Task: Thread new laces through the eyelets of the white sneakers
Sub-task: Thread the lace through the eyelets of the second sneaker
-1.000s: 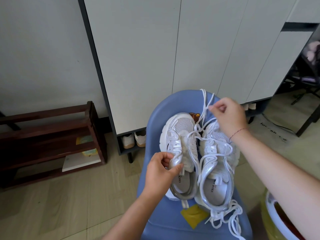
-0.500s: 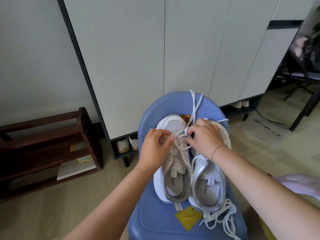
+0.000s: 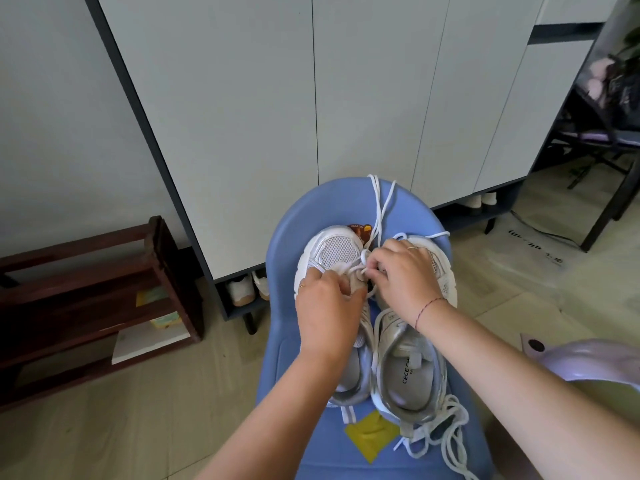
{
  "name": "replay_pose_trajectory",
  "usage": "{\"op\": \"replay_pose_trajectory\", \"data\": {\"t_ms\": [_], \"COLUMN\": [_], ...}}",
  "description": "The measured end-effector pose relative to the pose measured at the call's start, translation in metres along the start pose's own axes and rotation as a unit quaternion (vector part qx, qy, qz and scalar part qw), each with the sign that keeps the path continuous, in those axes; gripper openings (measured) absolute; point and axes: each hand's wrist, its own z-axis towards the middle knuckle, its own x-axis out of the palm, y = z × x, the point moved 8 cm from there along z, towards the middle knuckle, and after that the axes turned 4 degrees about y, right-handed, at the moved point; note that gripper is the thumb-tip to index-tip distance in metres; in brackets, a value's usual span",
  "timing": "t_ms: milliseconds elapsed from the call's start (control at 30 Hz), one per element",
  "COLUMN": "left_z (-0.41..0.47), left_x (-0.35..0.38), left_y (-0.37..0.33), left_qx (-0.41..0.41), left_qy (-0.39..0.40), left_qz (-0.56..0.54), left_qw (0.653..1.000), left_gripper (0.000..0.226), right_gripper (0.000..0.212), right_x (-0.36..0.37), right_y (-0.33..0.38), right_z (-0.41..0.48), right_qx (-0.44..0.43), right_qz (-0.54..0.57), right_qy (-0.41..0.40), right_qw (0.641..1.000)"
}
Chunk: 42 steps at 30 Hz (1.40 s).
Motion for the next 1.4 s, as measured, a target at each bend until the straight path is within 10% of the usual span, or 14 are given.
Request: {"op": "replay_pose_trajectory", "data": {"t_ms": [467, 967, 1267, 1400], "left_z": [-0.010, 0.009, -0.002, -0.003], "left_x": [-0.017, 0.013, 0.019, 0.020], "left_y": [-0.021, 0.012, 0.029, 0.031], "left_qx": [0.151, -0.053, -0.092, -0.091], "left_qy": [0.076, 0.091, 0.040, 0.039], "left_qz": [-0.030, -0.034, -0.162, -0.182], "left_qw": [0.985, 0.994, 0.982, 0.978], "left_gripper": [0.026, 0.053, 0.037, 0.027], "right_gripper": [0.012, 0.012, 0.025, 0.008], "right_x": [-0.002, -0.003, -0.115, -0.107], "right_y": [-0.009, -0.011, -0.150, -0.128], "right_z": [0.004, 0.002, -0.016, -0.010], "right_qx": [0.047, 0.033, 0.259, 0.181], "right_qz": [0.144, 0.161, 0.178, 0.240], "right_qy": [-0.006, 0.006, -0.298, -0.152], "right_qw": [0.988, 0.986, 0.901, 0.941]}}
